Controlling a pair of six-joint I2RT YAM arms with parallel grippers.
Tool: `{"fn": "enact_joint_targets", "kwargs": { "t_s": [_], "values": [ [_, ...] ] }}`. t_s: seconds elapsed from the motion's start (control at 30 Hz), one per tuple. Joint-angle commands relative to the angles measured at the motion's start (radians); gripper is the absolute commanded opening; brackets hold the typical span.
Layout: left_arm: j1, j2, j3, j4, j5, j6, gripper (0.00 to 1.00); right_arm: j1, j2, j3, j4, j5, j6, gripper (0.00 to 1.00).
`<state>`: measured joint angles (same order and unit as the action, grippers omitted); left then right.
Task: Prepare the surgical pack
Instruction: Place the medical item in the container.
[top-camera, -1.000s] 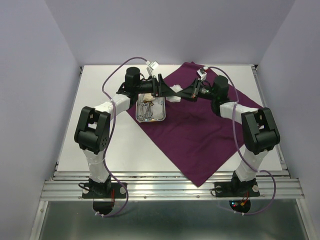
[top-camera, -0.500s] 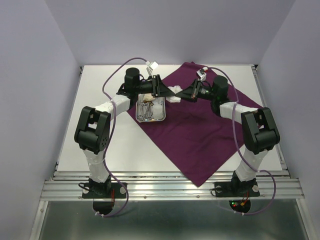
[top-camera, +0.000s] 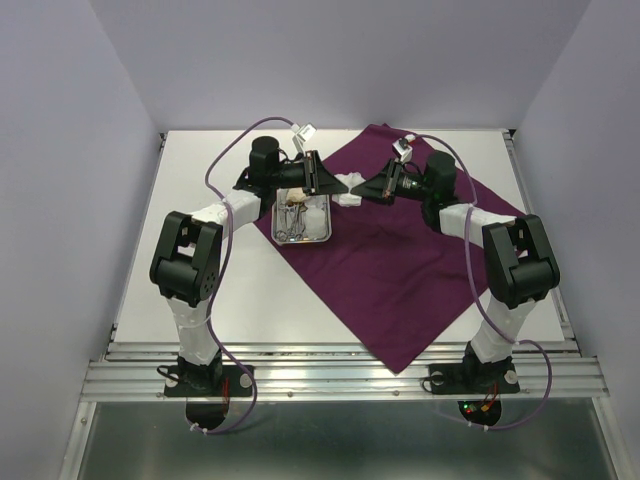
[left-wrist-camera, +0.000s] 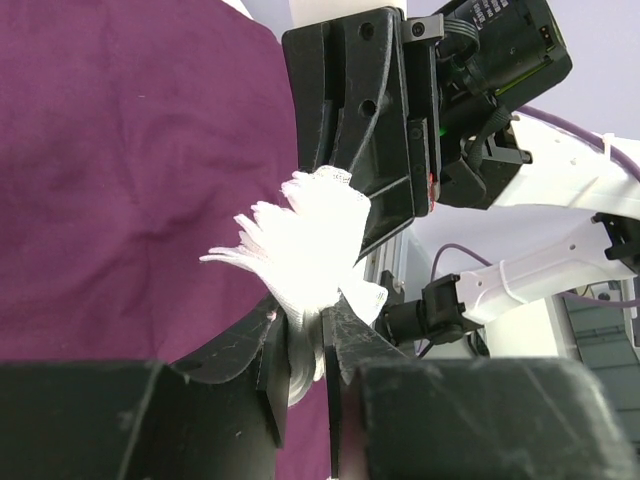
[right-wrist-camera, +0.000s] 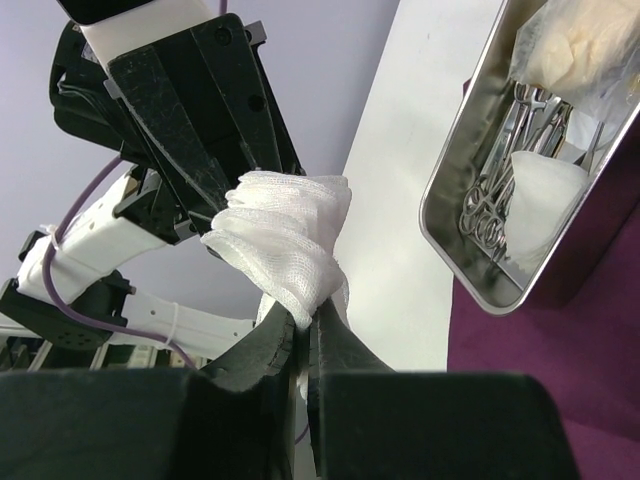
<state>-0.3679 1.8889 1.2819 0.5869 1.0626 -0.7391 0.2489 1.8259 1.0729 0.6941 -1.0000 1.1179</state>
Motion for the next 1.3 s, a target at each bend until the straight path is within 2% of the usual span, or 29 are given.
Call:
{"fn": "enact_joint_targets", "kwargs": {
  "t_s": [0.0, 0.07, 0.1, 0.13, 0.2, 0.27, 0.37, 0.47, 0.63, 0.73, 0.83, 0.97, 1.07, 1.27],
  "values": [
    [-0.003, -0.010, -0.010, 0.074, 0.034, -0.014, 0.00, 0.006, 0.000, 0.048, -0.013, -0.012, -0.041, 0.01],
    [-0.002, -0.011, -0.018, 0.086, 0.034, -0.022, 0.00, 0.006, 0.000, 0.051, -0.021, -0.014, -0.049, 0.04],
    [0.001, -0.013, -0.023, 0.088, 0.036, -0.026, 0.00, 0.006, -0.002, 0.052, -0.030, -0.012, -0.053, 0.14],
    [0.004, -0.014, -0.024, 0.093, 0.042, -0.028, 0.00, 0.006, -0.007, 0.050, -0.031, -0.011, -0.055, 0.38],
    [0.012, -0.024, -0.029, 0.094, 0.046, -0.029, 0.00, 0.006, -0.016, 0.048, -0.045, 0.003, -0.064, 0.62],
    [0.029, -0.040, -0.042, 0.094, 0.054, -0.029, 0.00, 0.006, -0.031, 0.056, -0.095, 0.021, -0.098, 0.76],
    [0.058, -0.065, -0.076, 0.094, 0.062, -0.029, 0.00, 0.006, -0.053, 0.071, -0.200, 0.053, -0.165, 0.88],
    [0.087, -0.085, -0.118, 0.091, 0.074, -0.028, 0.00, 0.006, -0.089, 0.091, -0.321, 0.102, -0.249, 0.92],
    [0.139, -0.123, -0.193, 0.056, 0.091, -0.002, 0.00, -0.031, -0.146, 0.093, -0.442, 0.170, -0.341, 0.92],
    [0.185, -0.154, -0.211, -0.079, 0.082, 0.099, 0.00, -0.042, -0.165, 0.097, -0.528, 0.218, -0.398, 0.93],
    [0.227, -0.171, -0.185, -0.363, 0.016, 0.266, 0.00, -0.042, -0.177, 0.117, -0.600, 0.253, -0.443, 0.93],
    [0.257, -0.165, -0.161, -0.514, -0.044, 0.355, 0.00, -0.042, -0.174, 0.137, -0.639, 0.274, -0.466, 0.93],
    [0.264, -0.143, -0.150, -0.564, -0.081, 0.385, 0.00, -0.042, -0.171, 0.144, -0.648, 0.281, -0.471, 0.93],
    [0.265, -0.093, -0.138, -0.552, -0.110, 0.377, 0.00, -0.042, -0.172, 0.144, -0.657, 0.284, -0.478, 0.92]
  ]
}}
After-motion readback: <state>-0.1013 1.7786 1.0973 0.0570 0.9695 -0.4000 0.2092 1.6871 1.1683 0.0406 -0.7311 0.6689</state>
